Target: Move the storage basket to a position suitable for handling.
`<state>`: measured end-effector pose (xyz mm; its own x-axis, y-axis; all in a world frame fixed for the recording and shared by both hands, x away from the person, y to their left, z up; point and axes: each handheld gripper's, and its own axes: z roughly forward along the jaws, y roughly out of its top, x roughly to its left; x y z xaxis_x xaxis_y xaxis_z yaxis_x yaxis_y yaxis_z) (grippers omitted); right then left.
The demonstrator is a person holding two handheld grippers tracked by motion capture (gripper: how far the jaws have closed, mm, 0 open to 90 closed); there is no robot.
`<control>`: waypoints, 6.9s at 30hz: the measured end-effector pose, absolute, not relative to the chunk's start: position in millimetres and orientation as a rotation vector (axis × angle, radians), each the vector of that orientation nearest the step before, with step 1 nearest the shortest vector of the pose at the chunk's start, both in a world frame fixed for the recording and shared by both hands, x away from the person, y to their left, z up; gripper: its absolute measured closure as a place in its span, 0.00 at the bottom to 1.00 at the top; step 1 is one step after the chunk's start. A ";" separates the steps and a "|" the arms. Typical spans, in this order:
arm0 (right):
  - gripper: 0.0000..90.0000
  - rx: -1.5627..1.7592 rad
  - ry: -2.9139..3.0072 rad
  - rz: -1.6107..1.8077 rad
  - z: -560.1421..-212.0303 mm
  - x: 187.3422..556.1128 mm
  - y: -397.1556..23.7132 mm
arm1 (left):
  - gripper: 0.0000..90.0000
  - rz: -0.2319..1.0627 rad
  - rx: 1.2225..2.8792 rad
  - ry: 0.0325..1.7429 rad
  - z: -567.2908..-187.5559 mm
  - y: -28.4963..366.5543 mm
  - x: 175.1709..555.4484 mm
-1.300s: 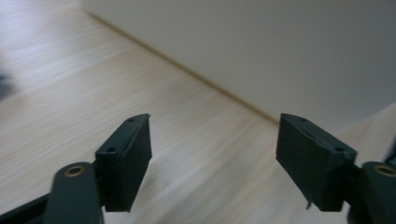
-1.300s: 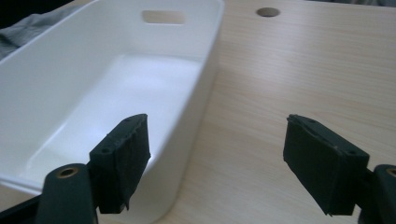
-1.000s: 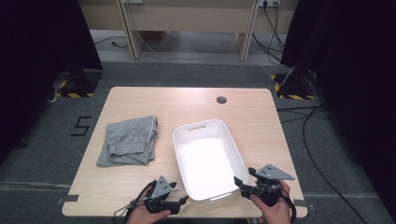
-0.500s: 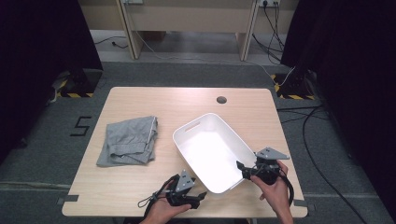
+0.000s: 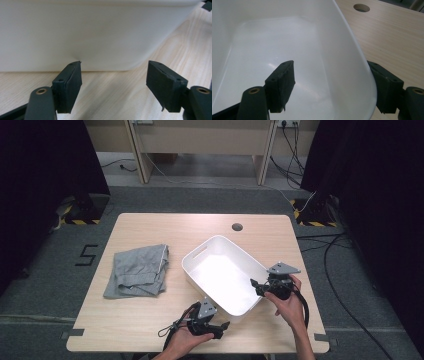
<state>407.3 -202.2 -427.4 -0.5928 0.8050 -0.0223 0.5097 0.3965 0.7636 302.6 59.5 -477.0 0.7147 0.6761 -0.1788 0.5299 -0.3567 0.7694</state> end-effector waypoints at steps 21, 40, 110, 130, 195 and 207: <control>0.23 1.340 2.123 1.037 -404.0 346.5 -197.8 | 0.32 0.355 1.861 1.001 -427.3 151.5 320.0; 0.26 1.430 2.138 1.088 -426.5 361.1 -184.8 | 0.42 0.451 1.813 1.227 -423.0 176.2 422.8; 0.54 1.204 2.198 1.084 -429.5 508.4 -161.5 | 0.42 0.328 1.757 1.346 -430.8 199.3 446.2; 0.30 1.191 2.127 1.161 -400.0 395.9 -187.3 | 0.32 0.472 1.748 1.350 -417.3 259.4 407.5; 0.27 1.219 2.233 1.082 -462.1 350.6 -186.1 | 0.34 0.462 1.877 1.325 -487.0 245.9 254.7; 0.27 1.183 2.284 1.094 -463.4 344.9 -172.1 | 0.30 0.382 1.974 1.167 -483.0 171.8 256.1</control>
